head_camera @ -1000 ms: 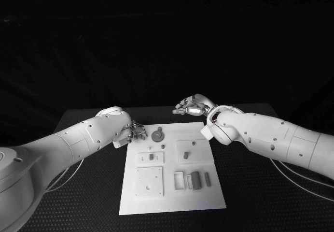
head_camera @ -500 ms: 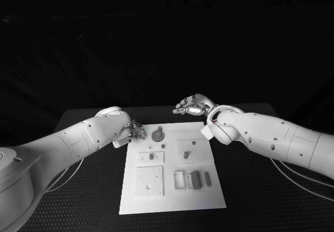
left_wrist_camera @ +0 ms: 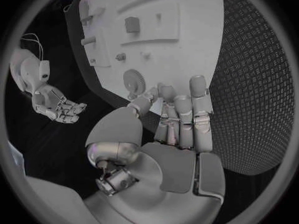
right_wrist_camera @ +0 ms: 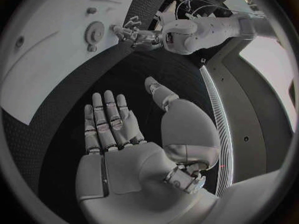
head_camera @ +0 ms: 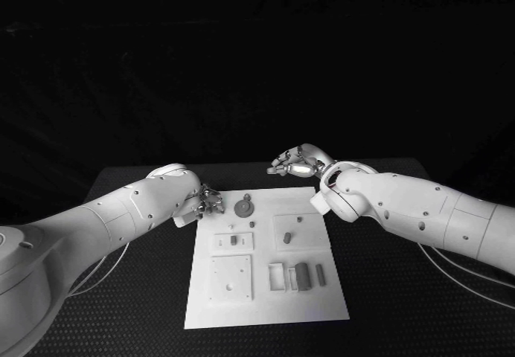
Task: Assemble the parts on the task board
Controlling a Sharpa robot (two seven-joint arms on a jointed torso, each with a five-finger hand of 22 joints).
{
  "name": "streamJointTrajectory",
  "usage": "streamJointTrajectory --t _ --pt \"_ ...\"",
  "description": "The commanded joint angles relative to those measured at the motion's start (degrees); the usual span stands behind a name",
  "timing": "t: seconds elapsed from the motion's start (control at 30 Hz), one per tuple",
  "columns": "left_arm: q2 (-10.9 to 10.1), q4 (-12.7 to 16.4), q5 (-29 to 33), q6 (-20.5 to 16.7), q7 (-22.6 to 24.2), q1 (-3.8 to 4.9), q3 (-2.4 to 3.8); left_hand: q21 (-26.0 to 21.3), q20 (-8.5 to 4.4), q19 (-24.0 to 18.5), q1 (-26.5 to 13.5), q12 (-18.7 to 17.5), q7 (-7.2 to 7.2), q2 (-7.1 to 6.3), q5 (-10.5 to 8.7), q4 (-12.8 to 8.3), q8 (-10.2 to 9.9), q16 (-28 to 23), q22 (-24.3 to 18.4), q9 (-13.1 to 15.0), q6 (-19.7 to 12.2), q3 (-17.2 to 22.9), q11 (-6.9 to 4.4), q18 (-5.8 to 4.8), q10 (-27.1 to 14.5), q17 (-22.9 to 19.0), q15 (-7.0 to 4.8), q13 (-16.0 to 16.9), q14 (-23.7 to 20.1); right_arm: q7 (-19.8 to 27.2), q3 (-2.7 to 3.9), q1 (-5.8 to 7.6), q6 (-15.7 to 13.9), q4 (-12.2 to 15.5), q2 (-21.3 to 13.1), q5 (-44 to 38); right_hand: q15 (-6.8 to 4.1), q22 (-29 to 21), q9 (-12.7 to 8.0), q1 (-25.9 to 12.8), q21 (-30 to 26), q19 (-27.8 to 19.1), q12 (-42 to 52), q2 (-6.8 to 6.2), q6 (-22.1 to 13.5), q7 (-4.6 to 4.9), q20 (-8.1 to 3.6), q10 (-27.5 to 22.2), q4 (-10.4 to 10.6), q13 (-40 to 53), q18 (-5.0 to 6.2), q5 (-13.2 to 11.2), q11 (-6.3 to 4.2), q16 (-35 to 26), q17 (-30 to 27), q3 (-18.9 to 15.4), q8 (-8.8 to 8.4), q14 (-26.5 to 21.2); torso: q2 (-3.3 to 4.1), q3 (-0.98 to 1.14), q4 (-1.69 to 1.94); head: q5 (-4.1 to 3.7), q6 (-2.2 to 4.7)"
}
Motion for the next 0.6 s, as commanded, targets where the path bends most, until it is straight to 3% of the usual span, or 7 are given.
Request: streamJointTrajectory --t 0.03,0.2,0.33,0.6 --pt "-0.25 0.36 1.69 -1.09 0.92 0.03 0.06 0.18 -0.11 0.40 0.15 0.27 0.88 0.90 0.17 0.07 1.23 0.23 0.76 0.62 1.35 0.57 -0.55 1.30 -0.03 -0.08 -0.74 -0.08 0.47 0.29 0.03 0.01 0.65 0.08 -0.10 -0.02 0.04 0.09 -0.10 0.02 -0.22 -0.33 0.27 0.60 -0.32 1.82 -0.03 -0.31 0.08 -0.07 -0.50 -0.08 0.10 -0.35 0.07 -0.22 0.36 -0.33 -0.01 -0.03 0.03 0.08 0.02" --pt "-1.17 1.22 3.02 -1.75 0.87 0.06 0.18 0.28 -0.23 0.54 0.21 0.37 0.75 0.95 0.18 -0.01 1.44 0.37 0.87 0.67 1.69 1.16 -0.68 1.28 0.17 -0.12 -0.86 -0.17 0.61 0.32 0.03 0.01 0.61 0.02 -0.31 0.00 0.05 0.11 -0.11 0.01 -0.24 -0.34 0.28 0.60 -0.32 1.82 -0.03 -0.31 0.09 -0.09 -0.51 -0.08 0.10 -0.35 0.07 -0.23 0.37 -0.34 -0.07 -0.05 0.08 0.09 0.08" --pt "-3.03 3.79 4.37 -2.42 0.59 0.19 0.39 0.41 -0.35 0.77 0.24 0.47 0.58 0.93 0.20 -0.16 1.69 0.52 0.97 0.74 2.15 1.61 -0.84 1.25 0.48 -0.18 -1.01 -0.27 0.85 0.32 0.03 0.01 0.51 -0.21 -0.60 0.04 0.05 0.12 -0.12 0.00 -0.25 -0.35 0.29 0.59 -0.32 1.82 -0.03 -0.31 0.10 -0.11 -0.51 -0.08 0.09 -0.35 0.08 -0.24 0.37 -0.34 -0.14 -0.06 0.16 0.12 0.04" --pt "-7.85 11.24 5.35 -4.23 -0.63 1.91 0.28 0.54 -0.53 1.05 -0.16 0.50 0.22 0.97 0.25 -0.18 2.23 0.62 1.02 1.12 3.16 2.07 -1.18 1.15 0.93 -0.37 -1.31 -0.54 1.23 0.29 0.03 0.01 0.32 -0.70 -1.00 0.07 0.04 0.15 -0.13 0.00 -0.27 -0.35 0.31 0.59 -0.32 1.82 -0.03 -0.31 0.11 -0.13 -0.50 -0.08 0.09 -0.35 0.08 -0.24 0.38 -0.34 -0.45 -0.20 0.56 0.09 -0.22"
